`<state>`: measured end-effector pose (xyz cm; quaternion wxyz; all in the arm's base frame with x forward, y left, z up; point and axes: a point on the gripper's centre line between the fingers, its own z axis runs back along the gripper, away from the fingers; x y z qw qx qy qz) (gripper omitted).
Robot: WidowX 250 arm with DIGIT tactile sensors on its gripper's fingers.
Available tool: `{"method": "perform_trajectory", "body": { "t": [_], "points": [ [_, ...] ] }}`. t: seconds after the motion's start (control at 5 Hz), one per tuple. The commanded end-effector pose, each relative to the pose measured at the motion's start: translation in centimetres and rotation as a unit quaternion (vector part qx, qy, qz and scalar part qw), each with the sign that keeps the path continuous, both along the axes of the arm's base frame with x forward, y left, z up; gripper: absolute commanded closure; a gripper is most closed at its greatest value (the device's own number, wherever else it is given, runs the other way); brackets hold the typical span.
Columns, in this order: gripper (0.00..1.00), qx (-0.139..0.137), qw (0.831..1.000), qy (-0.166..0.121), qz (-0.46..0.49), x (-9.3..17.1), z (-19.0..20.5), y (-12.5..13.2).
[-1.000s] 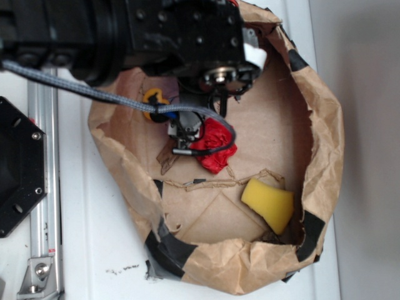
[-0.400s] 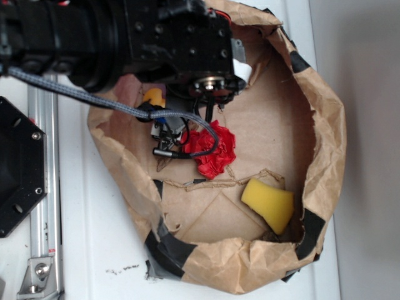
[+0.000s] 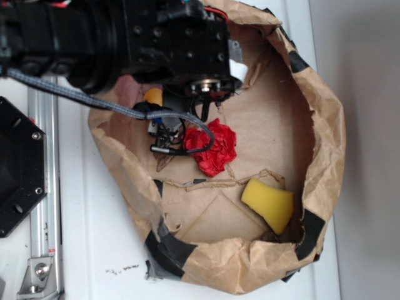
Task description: Grab the yellow duck.
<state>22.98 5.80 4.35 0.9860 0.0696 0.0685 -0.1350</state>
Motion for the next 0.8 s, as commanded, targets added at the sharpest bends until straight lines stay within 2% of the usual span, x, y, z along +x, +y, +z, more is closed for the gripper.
{"method": "perform_trajectory", "body": {
  "t": [0.0,0.2,0.4,0.6],
  "points": [
    [0.00,0.001,1.000,-0.001,0.008,-0.4,-0.9,0.8],
    [0.00,-0.021,0.994,0.088,-0.057,-3.3,-5.4,-3.3],
    [0.00,-0.015,0.991,0.090,-0.097,-5.0,-5.4,-5.9],
    [0.00,-0.031,0.991,0.085,-0.094,-4.9,-4.8,-5.6]
  ]
}}
